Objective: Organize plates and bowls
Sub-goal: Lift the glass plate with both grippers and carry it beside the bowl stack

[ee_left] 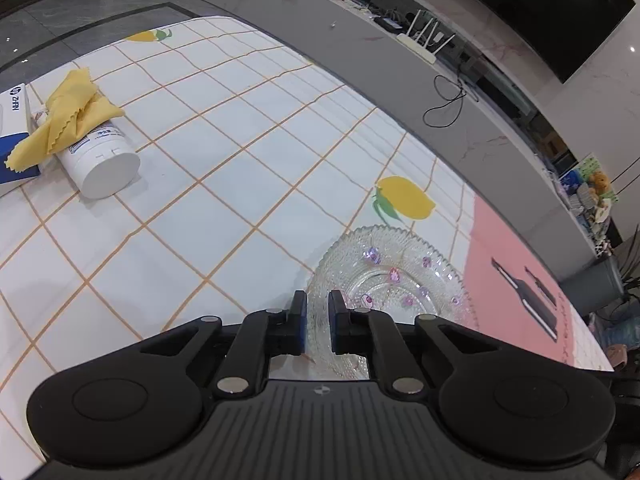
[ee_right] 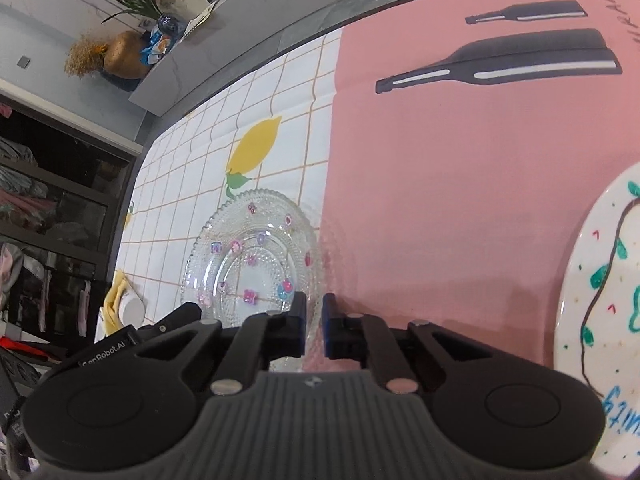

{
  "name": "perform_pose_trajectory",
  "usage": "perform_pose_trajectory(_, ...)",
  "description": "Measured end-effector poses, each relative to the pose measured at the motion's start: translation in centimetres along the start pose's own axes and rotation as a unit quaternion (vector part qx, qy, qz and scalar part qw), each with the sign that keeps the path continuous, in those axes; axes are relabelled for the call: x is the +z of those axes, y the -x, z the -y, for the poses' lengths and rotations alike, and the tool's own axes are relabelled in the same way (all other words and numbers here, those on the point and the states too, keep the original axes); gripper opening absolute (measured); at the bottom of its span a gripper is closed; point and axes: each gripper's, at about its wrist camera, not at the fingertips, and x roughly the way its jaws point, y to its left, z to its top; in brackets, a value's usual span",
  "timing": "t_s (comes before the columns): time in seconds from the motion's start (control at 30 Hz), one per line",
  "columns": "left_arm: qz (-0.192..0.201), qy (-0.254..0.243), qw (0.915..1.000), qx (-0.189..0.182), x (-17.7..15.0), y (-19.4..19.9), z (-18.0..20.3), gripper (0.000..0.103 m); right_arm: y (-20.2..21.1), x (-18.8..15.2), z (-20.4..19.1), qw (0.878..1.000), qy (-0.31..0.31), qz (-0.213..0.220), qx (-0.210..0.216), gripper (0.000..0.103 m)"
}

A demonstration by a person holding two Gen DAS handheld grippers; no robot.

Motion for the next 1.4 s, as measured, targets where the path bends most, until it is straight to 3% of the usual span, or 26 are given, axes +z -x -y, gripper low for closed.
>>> perform_pose_trajectory(0.37,0.013,-0.003,0.9994,-0.032,-1.0,2.6,1.5,0.008,3.9,-0.9,0.0,1.000,-0.007,0.015,0.008,0.007)
perform_pose_trajectory(0.6,0.055,-0.027,0.9957,-0.070,-2.2,8.0,4.3,0.008,9.7,-2.7,0.1,0.998,-0.012,0.050,0.032,0.007)
perform_pose_trajectory(0.67,0.074,-0.039,0.9919,-0.095,-3.0,10.2,5.3,0.008,12.1,-3.6,0.2,0.997,-0.007,0.065,0.040,0.008)
perform_pose_trajectory(0.8,0.097,-0.057,0.9843,-0.136,-5.1,14.6,7.4,0.008,17.4,-6.2,0.5,0.993,-0.005,0.101,0.054,0.008)
perform_pose_trajectory(1.03,0.089,-0.093,0.9761,-0.175,-10.2,19.4,11.0,0.008,26.0,-12.4,2.8,0.986,-0.009,0.152,0.060,0.008)
perform_pose_trajectory(1.17,0.076,-0.112,0.9715,-0.195,-13.6,20.4,12.4,0.008,29.7,-16.4,5.4,0.983,-0.018,0.169,0.063,0.008)
perform_pose_trajectory(1.4,0.033,-0.129,0.9715,-0.196,-19.8,19.8,14.1,0.009,32.7,-21.8,10.8,0.981,-0.063,0.177,0.042,0.008)
